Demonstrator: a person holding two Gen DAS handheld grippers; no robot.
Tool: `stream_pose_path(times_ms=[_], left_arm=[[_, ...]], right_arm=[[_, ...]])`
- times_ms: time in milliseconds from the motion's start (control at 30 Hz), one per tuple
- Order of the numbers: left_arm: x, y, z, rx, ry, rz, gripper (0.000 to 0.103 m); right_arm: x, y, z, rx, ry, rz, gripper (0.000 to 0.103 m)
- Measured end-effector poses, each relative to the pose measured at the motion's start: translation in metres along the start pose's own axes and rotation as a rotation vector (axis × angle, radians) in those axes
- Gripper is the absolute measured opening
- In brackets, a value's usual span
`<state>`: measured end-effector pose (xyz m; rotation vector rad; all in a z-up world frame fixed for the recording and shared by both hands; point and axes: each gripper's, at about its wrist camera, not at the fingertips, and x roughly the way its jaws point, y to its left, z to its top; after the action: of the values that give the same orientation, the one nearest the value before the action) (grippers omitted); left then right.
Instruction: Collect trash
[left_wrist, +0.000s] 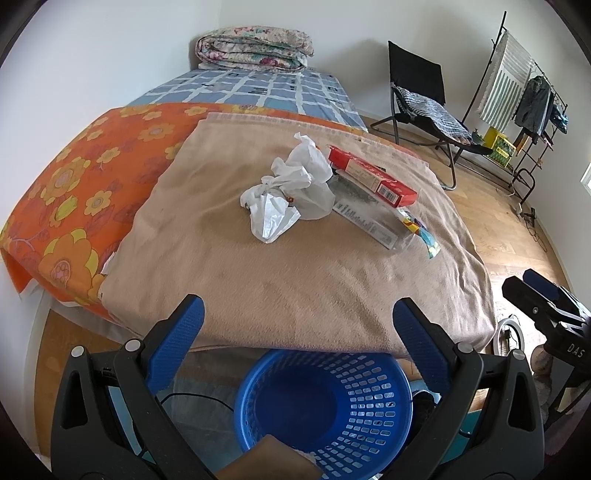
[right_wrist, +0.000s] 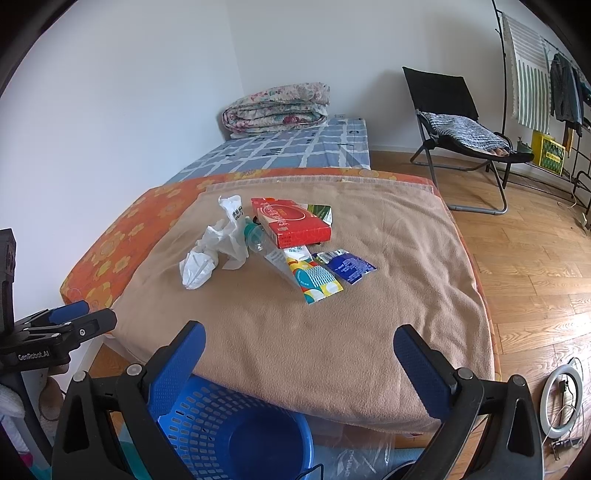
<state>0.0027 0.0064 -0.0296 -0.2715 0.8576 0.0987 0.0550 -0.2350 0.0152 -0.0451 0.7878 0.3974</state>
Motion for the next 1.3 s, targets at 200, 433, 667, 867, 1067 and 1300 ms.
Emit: stream_pose_path(times_ms=[200, 433, 667, 867, 1067, 1300], left_arm=[[0.002, -0.001, 0.001, 0.002, 0.006, 0.005, 0.103], [0.003, 0.000, 0.000, 0.000, 0.005, -0.001, 0.103], [0.015, 0.004, 0.004, -0.003, 0.034, 0.001, 0.103], [0.026, 0.014, 0.014, -0.021, 0.039, 0.007, 0.103], [0.037, 0.027, 0.027, -0.028, 0.034, 0.037, 0.103], [0.053, 0.028, 0.039, -0.024, 0.045, 0.023, 0.103]], right_arm=[[0.003, -0.001, -0.002, 0.008, 0.012, 0.006, 0.103], [0.003, -0.001, -0.002, 0.008, 0.013, 0.004, 0.103], [0.006, -0.003, 0.002, 0.016, 0.013, 0.000, 0.103], [0.010, -0.010, 0.018, 0.012, -0.007, 0.046, 0.103], [0.013, -0.020, 0.037, 0.008, -0.048, 0.101, 0.103], [0.026, -0.039, 0.065, 0.061, -0.078, 0.133, 0.103]])
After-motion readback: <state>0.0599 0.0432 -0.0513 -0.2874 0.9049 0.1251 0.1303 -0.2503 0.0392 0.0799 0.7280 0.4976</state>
